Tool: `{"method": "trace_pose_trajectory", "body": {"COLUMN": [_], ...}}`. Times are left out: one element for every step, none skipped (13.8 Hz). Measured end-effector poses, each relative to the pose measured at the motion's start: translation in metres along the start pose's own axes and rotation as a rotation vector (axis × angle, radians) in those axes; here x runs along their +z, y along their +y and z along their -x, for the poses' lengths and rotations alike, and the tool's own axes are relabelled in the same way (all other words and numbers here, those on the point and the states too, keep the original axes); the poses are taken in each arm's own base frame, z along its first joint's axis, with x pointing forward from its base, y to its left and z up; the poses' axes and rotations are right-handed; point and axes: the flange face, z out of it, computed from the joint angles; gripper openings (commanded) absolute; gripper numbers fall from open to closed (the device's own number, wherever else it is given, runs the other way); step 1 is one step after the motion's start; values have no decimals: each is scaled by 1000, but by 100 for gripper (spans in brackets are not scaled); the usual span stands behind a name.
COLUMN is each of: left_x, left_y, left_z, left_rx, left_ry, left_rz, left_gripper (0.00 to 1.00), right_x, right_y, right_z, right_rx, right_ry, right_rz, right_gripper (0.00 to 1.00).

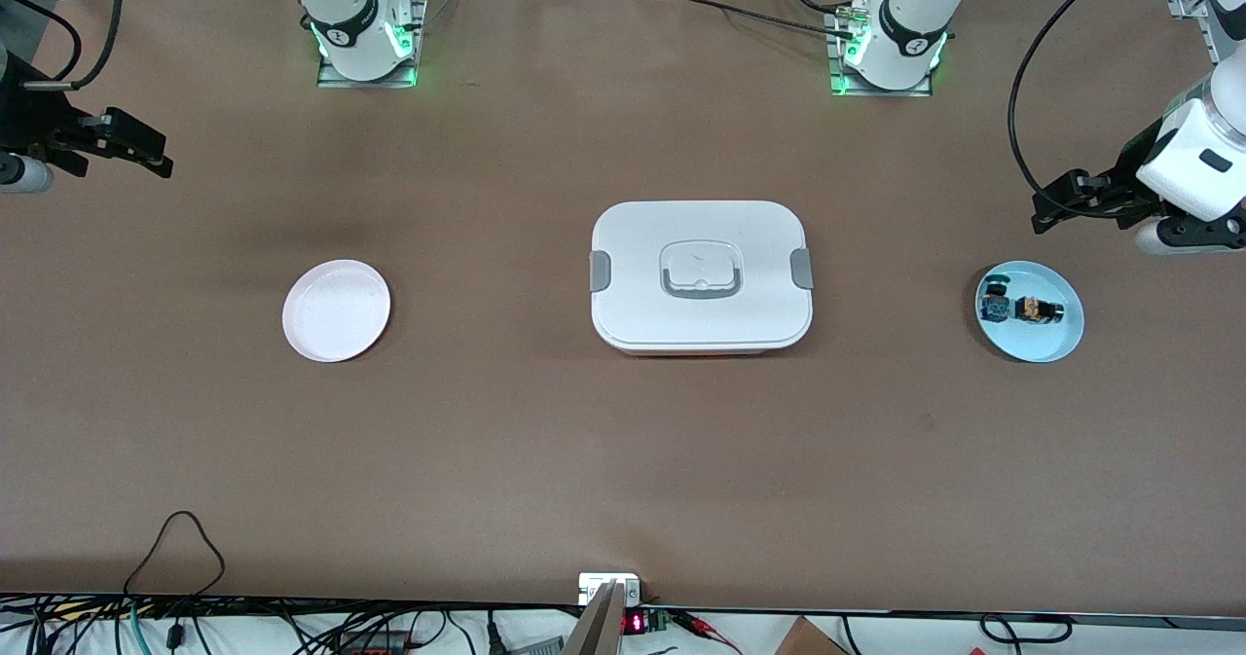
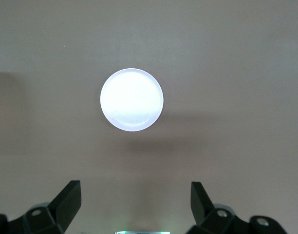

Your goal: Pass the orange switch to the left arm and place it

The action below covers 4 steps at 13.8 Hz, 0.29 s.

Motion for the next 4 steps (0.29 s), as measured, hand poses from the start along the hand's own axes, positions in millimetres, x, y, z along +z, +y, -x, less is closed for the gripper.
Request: {"method": "trace_pose_trajectory", "body": {"left_x": [0,0,0,0], "left_y": [0,0,0,0], "left_z": [0,0,0,0], "left_rx": [0,0,0,0], "left_ry": [0,0,-2,-5], "left_rz": [0,0,0,0], "left_gripper": [100,100,100,100], "right_x": [0,0,1,1], "right_y": [0,0,0,0], "right_z": [0,1,1,1], "right_rx": [1,0,0,0], "right_ry": [-2,-7,-9,-10], "right_rz": [0,0,0,0], "right_gripper": [100,100,100,100]}}
